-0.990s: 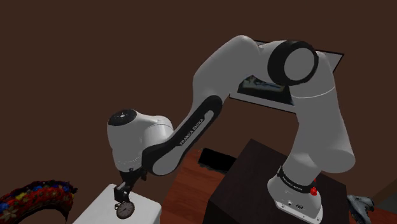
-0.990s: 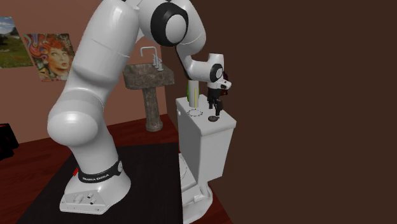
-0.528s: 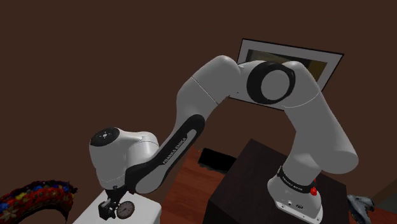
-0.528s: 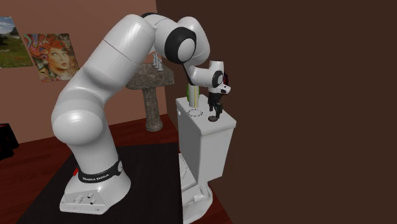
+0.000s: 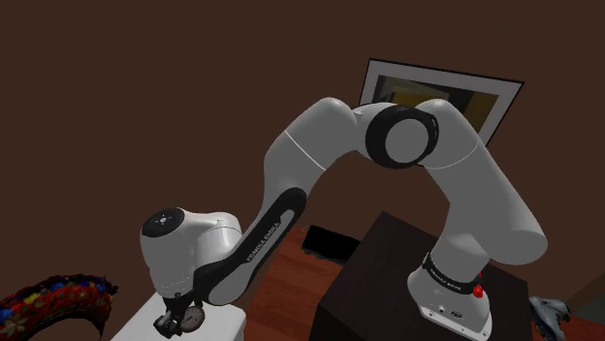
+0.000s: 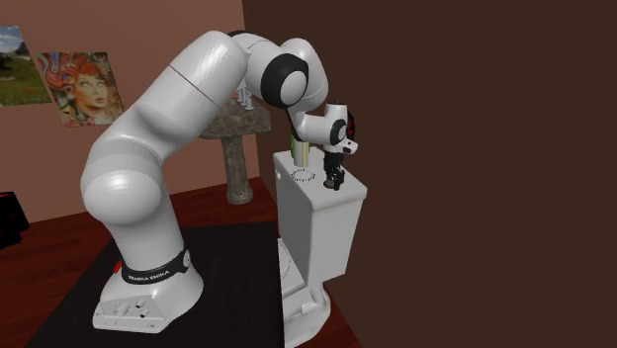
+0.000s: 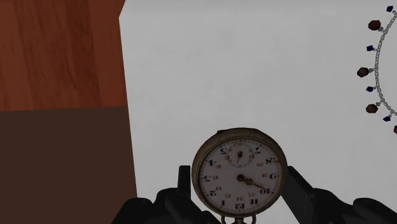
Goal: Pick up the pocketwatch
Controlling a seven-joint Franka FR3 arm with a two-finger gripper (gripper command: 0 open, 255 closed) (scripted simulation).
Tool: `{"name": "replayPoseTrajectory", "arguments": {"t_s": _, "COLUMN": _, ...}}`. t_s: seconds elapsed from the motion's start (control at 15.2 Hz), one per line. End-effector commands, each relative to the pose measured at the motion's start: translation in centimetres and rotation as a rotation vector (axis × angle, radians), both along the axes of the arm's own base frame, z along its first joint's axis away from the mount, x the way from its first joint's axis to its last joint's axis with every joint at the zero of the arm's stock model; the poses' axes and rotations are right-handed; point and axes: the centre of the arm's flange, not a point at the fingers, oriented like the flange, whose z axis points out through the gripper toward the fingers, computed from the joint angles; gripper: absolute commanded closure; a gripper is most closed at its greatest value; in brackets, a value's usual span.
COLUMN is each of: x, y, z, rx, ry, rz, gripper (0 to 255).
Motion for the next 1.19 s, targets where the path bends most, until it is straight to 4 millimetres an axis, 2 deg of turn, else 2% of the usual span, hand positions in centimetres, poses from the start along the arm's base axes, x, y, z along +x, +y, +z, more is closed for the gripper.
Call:
{"name": "replayPoseTrajectory", "arguments": {"t_s": 0.0, "x": 0.0, "y": 0.0, "z": -0.2, "rx": 0.000, "ry": 0.001, "rz": 0.000, "gripper": 255}}
{"name": "replayPoseTrajectory", "arguments": {"t_s": 0.53, "x": 0.0, "y": 0.0, "z": -0.2, "rx": 0.000, "ry": 0.001, "rz": 0.000, "gripper": 255}}
{"name": "replayPoseTrajectory", "arguments": {"t_s": 1.12, "x": 0.0, "y": 0.0, "z": 4.6, "rx": 0.000, "ry": 0.001, "rz": 0.000, "gripper": 255}}
